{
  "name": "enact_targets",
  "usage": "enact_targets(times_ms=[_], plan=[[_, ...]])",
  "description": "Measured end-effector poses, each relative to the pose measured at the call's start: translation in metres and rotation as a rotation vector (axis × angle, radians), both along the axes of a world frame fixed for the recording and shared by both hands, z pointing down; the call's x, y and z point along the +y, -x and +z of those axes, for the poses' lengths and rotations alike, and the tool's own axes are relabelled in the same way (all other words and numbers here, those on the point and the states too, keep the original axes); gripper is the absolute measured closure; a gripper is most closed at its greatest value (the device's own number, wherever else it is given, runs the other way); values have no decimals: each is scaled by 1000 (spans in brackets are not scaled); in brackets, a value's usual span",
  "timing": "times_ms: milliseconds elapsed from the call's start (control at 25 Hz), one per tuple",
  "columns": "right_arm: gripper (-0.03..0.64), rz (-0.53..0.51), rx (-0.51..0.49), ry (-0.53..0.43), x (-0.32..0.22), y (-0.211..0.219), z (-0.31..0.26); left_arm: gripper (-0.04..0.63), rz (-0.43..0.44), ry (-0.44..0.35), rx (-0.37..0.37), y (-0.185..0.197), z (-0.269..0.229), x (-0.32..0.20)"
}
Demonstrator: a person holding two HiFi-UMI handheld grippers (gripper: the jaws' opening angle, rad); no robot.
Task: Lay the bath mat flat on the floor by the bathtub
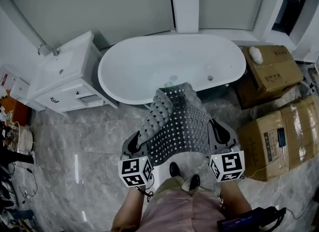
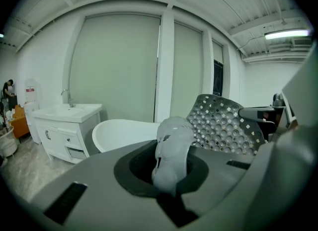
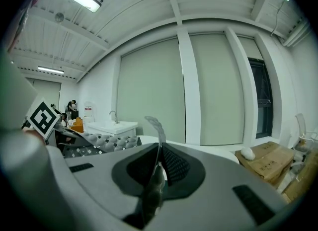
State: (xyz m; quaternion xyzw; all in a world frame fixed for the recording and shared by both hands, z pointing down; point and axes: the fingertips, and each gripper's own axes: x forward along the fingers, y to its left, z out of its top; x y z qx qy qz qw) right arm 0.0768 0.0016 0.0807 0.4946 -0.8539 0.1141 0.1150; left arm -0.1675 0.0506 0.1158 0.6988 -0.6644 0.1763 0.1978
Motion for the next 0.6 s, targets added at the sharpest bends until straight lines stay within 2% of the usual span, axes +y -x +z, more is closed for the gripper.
enact_targets(times_ms=[240, 600], plan=[[588, 14, 4, -56, -14, 21, -17, 557, -1, -53, -1, 29, -13, -18], [588, 39, -1, -104, -26, 43, -26, 557, 29, -103, -6, 50, -22, -44]])
